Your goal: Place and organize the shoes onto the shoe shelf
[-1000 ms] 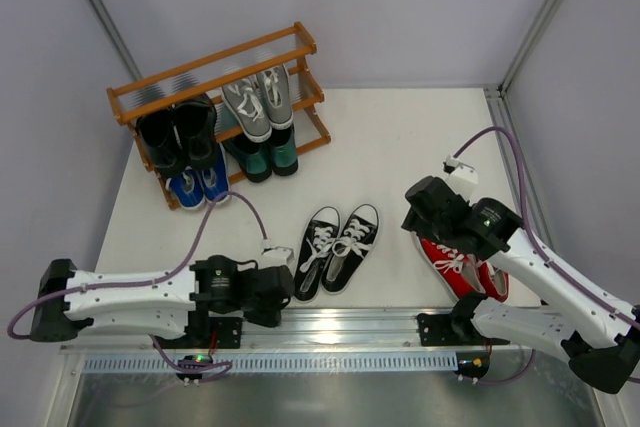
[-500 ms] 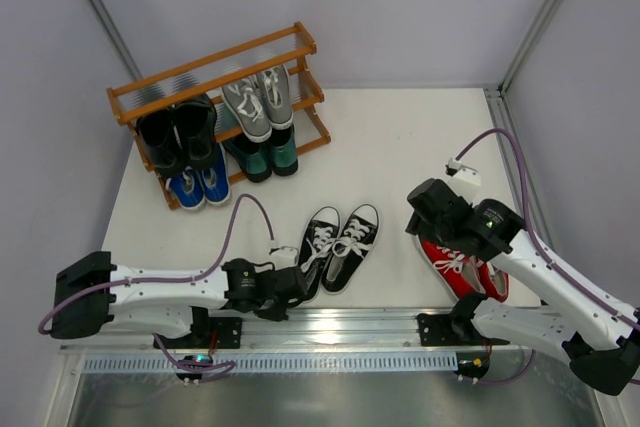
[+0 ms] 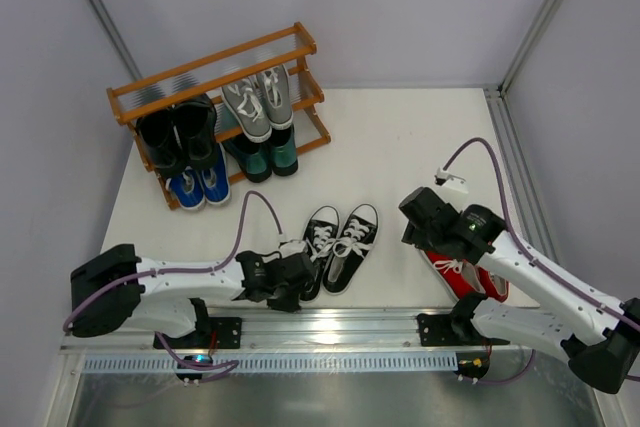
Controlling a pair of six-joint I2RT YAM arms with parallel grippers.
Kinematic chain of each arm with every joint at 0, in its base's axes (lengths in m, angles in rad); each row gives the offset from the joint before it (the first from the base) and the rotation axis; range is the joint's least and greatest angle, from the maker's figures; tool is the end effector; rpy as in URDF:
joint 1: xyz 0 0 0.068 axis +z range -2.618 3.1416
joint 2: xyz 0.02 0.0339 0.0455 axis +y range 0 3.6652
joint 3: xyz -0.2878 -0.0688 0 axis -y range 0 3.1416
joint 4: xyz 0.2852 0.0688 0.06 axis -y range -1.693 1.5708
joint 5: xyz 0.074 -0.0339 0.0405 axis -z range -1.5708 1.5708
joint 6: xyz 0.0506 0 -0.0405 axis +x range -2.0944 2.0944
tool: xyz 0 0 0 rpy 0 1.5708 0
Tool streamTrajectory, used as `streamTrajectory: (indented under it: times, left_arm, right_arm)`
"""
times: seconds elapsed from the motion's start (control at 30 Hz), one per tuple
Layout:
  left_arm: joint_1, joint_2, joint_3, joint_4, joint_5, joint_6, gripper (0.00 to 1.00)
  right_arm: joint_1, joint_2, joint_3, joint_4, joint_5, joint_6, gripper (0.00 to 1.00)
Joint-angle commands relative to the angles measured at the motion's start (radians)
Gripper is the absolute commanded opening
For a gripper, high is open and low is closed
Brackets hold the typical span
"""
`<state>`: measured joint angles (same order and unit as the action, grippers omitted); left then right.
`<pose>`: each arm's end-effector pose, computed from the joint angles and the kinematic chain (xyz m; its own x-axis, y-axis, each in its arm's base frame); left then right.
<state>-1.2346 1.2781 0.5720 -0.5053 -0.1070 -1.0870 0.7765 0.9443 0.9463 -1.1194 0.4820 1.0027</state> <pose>0.0832 -0.2216 0.1333 -0.9636 0.0893 -0.2521 0.1574 0.9514 -0.2648 0.1508 0.1153 0.3004 -0.7464 0.3138 -0.5869 0.2844 0.9477 0.1450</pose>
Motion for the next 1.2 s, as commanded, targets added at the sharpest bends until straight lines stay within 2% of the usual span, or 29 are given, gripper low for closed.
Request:
streamTrajectory:
  times: [0.0, 0.27, 0.47, 0.9, 1.17]
  left_arm:
    - [0.044, -0.01, 0.019, 0.067, -0.086, 0.03, 0.0]
    - [0.148, -0.034, 0.046, 0.039, -0.126, 0.061, 0.0]
    - [0.181, 0.018, 0.106, 0.067, -0.105, 0.084, 0.0]
    - [0.208, 0.056, 0.127, 0.079, -0.122, 0.099, 0.0]
    - [0.239, 0.055, 0.163, 0.05, -0.125, 0.131, 0.0]
  right_arm:
    - [-0.006, 0.034, -0.075, 0.107, -0.032, -0.013, 0.54]
    - [-0.037, 0.189, -0.181, 0.326, -0.102, -0.029, 0.5]
    - [-0.062, 0.289, -0.178, 0.392, -0.111, -0.061, 0.49]
    - [-0.128, 0.361, -0.242, 0.5, -0.154, -0.088, 0.47]
    - [-0.166, 0.438, -0.195, 0.544, -0.16, -0.139, 0.48]
